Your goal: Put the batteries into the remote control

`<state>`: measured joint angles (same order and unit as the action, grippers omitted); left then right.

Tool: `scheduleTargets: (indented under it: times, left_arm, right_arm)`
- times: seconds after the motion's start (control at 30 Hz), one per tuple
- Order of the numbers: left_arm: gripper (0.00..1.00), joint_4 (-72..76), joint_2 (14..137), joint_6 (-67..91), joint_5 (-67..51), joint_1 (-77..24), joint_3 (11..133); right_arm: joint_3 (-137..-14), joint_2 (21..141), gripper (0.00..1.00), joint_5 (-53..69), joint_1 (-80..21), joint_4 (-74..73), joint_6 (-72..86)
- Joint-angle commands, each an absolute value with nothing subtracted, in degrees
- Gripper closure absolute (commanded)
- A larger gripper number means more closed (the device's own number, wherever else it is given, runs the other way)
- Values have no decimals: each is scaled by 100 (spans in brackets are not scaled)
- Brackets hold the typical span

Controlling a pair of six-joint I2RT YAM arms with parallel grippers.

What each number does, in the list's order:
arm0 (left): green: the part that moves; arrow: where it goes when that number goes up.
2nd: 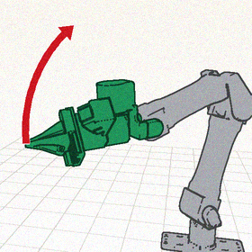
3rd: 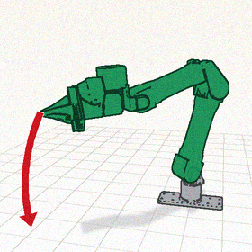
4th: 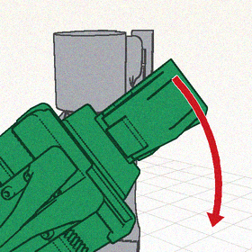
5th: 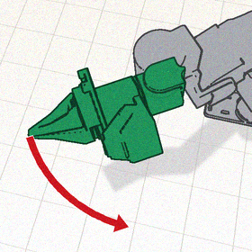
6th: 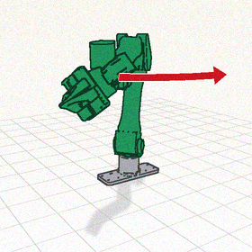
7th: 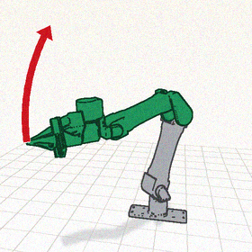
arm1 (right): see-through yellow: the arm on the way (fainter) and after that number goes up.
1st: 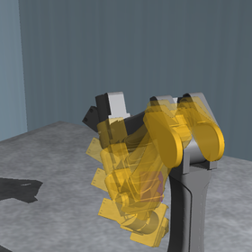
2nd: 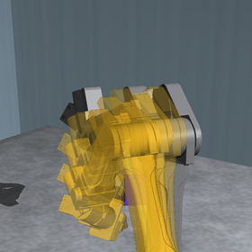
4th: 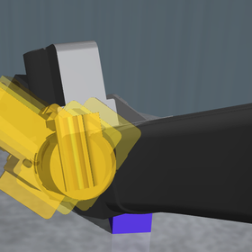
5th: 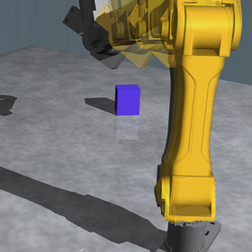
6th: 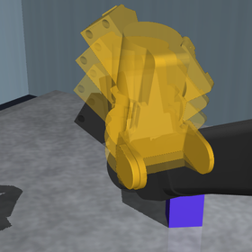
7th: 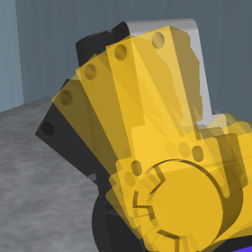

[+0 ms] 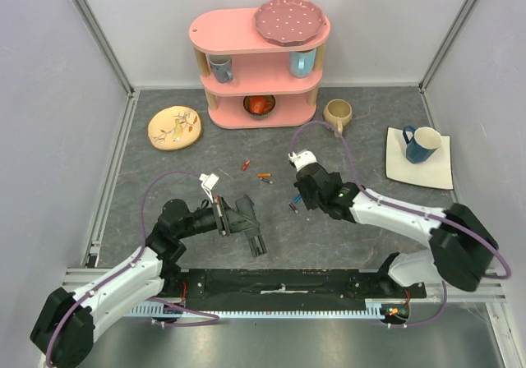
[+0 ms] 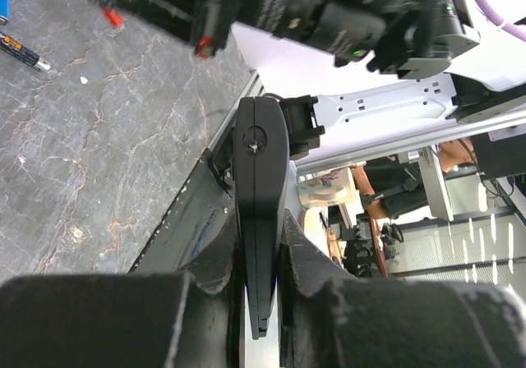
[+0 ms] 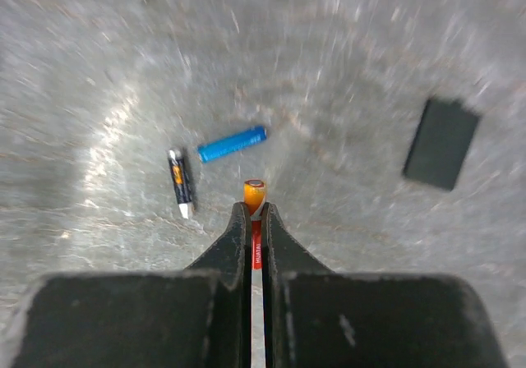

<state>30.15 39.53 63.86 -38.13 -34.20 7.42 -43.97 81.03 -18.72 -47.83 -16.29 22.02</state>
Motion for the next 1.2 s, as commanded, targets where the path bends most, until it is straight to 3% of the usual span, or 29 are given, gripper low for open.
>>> scheduleTargets:
  times: [0.0, 0.37, 0.73, 1.17]
  left_arm:
    - [98, 3383, 3867, 6196, -4104, -3401, 747]
    - [98, 3498, 3850, 6311, -4043, -3401, 536]
    - [98, 2777, 3261, 6117, -3903, -3401, 493]
    - [98, 2619, 3164, 6073, -3876, -3401, 492]
  right_arm:
    - [-4527, 7295, 100, -1724, -4781, -617, 337]
    - [-5598, 8814, 100, -994, -4650, -571, -3268]
    - [-5924, 9782, 100, 191, -4017, -299, -3155]
    - [-6091, 10318, 97, 264, -3920, -668, -3085]
